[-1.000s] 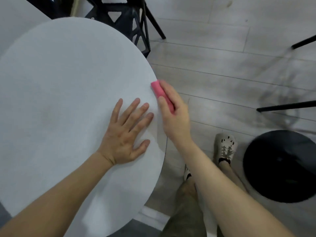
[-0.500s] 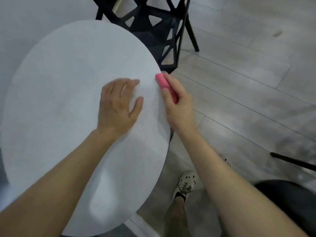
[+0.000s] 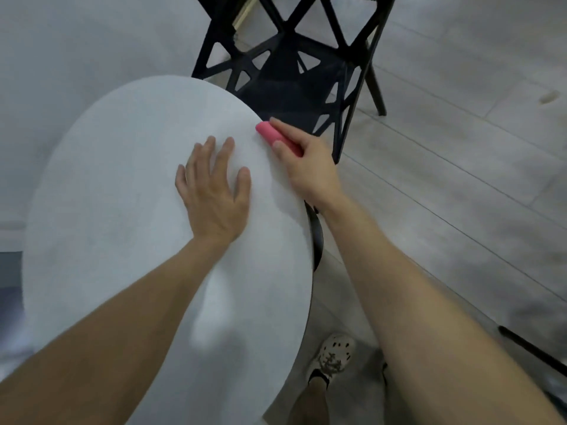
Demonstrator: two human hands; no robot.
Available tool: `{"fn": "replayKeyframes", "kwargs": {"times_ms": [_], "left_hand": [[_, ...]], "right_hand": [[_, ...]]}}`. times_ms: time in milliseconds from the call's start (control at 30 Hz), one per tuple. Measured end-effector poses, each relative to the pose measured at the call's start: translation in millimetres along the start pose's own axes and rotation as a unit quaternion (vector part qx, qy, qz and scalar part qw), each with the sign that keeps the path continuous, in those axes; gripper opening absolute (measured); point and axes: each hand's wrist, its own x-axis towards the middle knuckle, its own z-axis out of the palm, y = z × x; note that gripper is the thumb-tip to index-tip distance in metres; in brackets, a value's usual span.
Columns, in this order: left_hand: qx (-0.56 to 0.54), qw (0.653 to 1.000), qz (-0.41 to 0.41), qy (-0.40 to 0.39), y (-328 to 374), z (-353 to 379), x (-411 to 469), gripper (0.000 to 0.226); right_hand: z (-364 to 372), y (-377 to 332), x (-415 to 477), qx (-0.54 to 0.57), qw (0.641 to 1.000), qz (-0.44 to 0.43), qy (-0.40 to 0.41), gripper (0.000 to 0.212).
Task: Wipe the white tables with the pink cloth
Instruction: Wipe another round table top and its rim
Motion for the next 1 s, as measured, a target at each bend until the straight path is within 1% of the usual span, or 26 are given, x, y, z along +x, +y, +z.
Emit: {"fn": "replayKeyframes", "kwargs": {"times_ms": [133,200,233,300,333,400,433,467,533,633,733,833,933,1000], "left_hand": [[0.001,1.0,0.004,-0.007,-4,0,1,0.059],[0.009,1.0,0.005,-0.006,-6,4,1,0.059],[0.01,1.0,0.006,-0.006,-7,5,1,0.06],[0.009,1.0,0.006,-0.008,-9,7,0,0.06],[0.009,1.0,0.007,-0.01,-9,7,-1,0.061],[0.009,1.0,0.01,-0.012,-10,7,-2,0.062],[0.006,1.0,0.011,-0.011,-11,8,-2,0.063],[0.001,1.0,0.013,-0.011,-11,9,-2,0.063],[-0.008,1.0,0.014,-0.012,-12,8,-3,0.063],[-0.017,1.0,0.014,-0.016,-11,7,-5,0.064],[-0.018,1.0,0.01,-0.024,-8,6,-5,0.065],[-0.031,0.999,0.007,-0.023,-5,4,-7,0.065],[-0.04,0.999,0.008,-0.016,-4,4,-6,0.065],[-0.048,0.999,0.004,-0.016,-2,3,-7,0.064]], "right_hand": [[-2,17,-89,0.025,0.999,0.013,0.046,0.046],[-7,21,-111,0.021,0.999,0.021,0.046,0.046],[-9,16,-100,0.02,0.999,0.028,0.037,0.046],[-7,-3,-47,-0.014,0.999,0.027,0.011,0.045],[-3,-14,-11,-0.042,0.999,0.012,-0.016,0.045],[8,-36,64,-0.085,0.992,-0.006,-0.097,0.045],[15,-42,92,-0.093,0.987,-0.008,-0.133,0.045],[21,-47,109,-0.098,0.983,-0.01,-0.152,0.045],[25,-44,111,-0.1,0.983,-0.017,-0.154,0.045],[0,-28,59,-0.054,0.991,0.005,-0.126,0.045],[-26,-12,19,-0.036,0.99,0.024,-0.132,0.046],[-13,-24,61,-0.066,0.986,0.023,-0.152,0.045],[32,-53,147,-0.114,0.97,-0.016,-0.214,0.044],[61,-64,191,-0.129,0.96,-0.027,-0.247,0.043]]}}
